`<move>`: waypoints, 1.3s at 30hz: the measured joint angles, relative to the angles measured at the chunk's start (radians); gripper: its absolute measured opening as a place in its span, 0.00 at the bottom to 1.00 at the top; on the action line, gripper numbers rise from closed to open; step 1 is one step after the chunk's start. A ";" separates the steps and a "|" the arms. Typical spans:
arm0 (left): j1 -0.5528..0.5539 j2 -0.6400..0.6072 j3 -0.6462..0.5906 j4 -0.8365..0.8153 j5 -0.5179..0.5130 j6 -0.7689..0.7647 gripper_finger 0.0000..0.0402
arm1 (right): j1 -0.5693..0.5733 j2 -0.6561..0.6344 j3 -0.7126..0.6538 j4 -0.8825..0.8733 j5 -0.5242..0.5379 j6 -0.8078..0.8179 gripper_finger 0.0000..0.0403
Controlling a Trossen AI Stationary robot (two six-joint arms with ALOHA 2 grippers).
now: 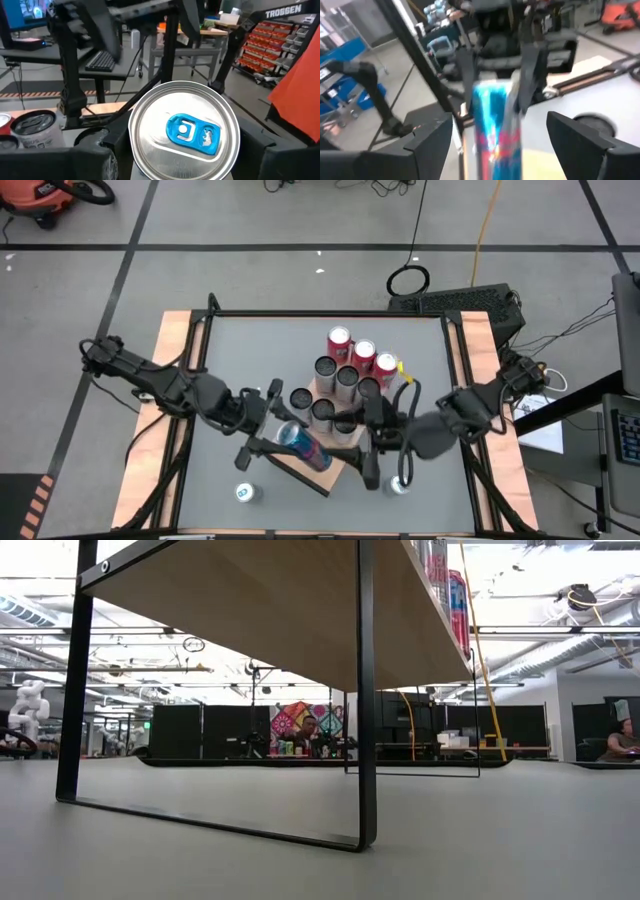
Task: Place canned beverage on shelf
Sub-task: Put the blue soda can on the shelf
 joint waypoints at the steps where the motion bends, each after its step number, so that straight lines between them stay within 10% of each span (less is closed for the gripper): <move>1: 0.000 0.000 0.000 0.002 -0.003 0.000 0.57 | 0.008 0.005 0.000 -0.011 0.000 0.017 0.74; 24: -0.007 -0.009 0.000 -0.012 -0.022 -0.027 0.57 | -0.018 0.182 0.000 0.100 0.148 0.039 0.78; 39: -0.007 -0.009 0.000 -0.031 -0.023 -0.051 0.57 | -0.059 0.181 0.000 0.105 0.020 0.001 0.51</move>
